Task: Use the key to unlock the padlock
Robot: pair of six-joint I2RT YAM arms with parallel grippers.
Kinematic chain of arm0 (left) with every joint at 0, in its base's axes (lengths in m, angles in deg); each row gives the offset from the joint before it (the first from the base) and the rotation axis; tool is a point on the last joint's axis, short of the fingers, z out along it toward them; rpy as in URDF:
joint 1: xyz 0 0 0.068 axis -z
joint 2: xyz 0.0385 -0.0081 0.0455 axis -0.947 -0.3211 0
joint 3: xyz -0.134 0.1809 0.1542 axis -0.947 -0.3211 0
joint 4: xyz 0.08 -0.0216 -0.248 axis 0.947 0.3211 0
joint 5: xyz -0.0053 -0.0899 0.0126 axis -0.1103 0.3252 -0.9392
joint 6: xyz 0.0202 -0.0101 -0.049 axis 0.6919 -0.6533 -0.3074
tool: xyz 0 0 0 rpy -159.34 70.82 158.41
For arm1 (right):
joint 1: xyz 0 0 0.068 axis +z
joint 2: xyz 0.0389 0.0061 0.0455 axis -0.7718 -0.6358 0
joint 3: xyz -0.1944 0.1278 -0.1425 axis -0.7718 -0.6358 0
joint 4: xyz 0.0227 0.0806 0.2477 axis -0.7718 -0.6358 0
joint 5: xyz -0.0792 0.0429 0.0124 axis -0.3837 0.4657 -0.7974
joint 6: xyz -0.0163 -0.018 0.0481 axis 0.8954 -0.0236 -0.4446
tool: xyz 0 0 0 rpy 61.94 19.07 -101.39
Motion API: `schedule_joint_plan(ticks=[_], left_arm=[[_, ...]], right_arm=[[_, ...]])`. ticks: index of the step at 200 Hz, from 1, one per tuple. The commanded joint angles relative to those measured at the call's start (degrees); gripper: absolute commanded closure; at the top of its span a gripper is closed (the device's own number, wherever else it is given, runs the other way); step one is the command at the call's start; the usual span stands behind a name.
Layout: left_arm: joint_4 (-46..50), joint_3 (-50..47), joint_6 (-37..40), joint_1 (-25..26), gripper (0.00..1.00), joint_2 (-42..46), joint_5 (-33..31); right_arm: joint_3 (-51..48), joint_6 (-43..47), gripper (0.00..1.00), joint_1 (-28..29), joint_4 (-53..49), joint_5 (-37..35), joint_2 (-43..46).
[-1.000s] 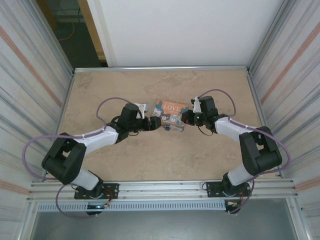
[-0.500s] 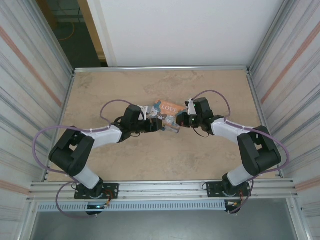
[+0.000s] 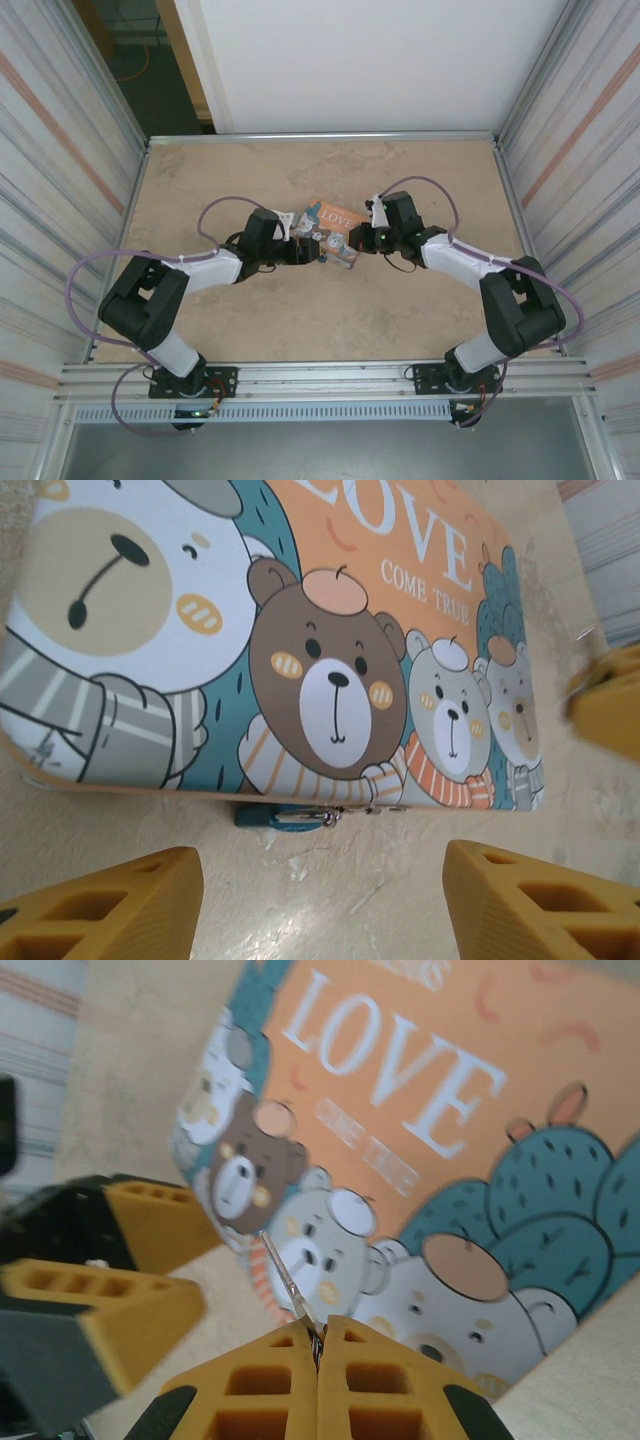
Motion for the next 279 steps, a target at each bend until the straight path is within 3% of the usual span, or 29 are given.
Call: schedule_joint_plan(ticks=[1,69,197,279], left_arm=[[2.6,0.7,5.5,-0.2,0.35,0.9,0.9],[0.7,0.7,7.4,-0.1,0.35,-0.4,2.8],[-9.2,-0.4,9.5,2.2,0.37,-8.7,0.6],[-9.7,1.9,13.7,2.8,0.45,-12.3,1.6]], right_arm=[[1.9,1.7,1.00,0.0,-0.7,-0.8,2.2],[2.6,-0.9,1.00,-0.7,4.6,-0.9,-2.7],[3.5,-3.1,1.00,-0.7,3.1,-3.2,-7.5],[3.5,-2.1,1.00,-0.1,2.1,-3.6,-7.9]])
